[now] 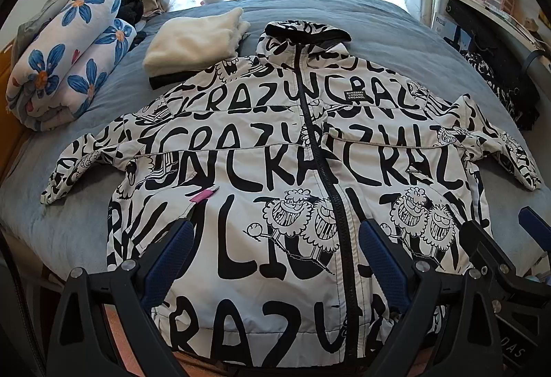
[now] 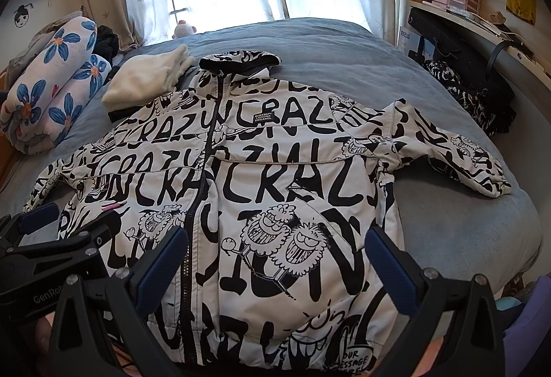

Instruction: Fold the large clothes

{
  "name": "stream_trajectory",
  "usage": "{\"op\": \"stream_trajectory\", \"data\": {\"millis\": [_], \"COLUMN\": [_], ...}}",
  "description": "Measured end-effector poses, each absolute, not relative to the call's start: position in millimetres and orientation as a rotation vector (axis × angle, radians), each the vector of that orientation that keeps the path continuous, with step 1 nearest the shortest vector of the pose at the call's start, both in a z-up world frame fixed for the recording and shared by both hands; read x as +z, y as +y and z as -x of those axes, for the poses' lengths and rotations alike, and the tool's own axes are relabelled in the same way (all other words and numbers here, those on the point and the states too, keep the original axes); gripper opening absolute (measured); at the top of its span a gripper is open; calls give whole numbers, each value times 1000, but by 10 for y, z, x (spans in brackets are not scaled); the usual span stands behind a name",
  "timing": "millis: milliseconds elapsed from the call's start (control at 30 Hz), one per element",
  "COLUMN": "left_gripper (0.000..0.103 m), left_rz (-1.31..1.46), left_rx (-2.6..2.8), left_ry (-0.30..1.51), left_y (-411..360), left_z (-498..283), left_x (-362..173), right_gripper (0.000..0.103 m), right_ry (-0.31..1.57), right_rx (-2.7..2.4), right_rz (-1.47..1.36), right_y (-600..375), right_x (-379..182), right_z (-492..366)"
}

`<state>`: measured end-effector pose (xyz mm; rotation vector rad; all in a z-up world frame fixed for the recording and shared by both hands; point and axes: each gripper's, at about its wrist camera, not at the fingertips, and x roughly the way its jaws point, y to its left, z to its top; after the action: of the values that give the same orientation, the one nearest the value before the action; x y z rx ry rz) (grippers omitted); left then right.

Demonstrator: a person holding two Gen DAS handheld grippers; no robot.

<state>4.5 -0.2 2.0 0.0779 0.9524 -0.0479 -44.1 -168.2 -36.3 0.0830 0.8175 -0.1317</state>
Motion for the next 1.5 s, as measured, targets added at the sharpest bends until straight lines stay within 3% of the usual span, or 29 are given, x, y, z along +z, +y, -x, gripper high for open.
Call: {"op": "stream_trajectory", "data": {"millis": [767,1033,1500], "left_gripper": [96,96,96], "left_rz": [-154,-226,-239], "left_rx": [-60,-157,-284], "left_ry": [852,722,719], "left_y": [-349,-794,-1739], "left_z": [-207,-369,-857], "left_x": [175,462,569], "right_gripper": [103,103,103], "right_ry": [742,681,579], "right_rx": [-181,-245,-370], "right_rz": [-69,-101,-196], "right_y": [-2107,-2531,-3480], "right_x": [-231,-28,222], "right_z": [361,282,259]}}
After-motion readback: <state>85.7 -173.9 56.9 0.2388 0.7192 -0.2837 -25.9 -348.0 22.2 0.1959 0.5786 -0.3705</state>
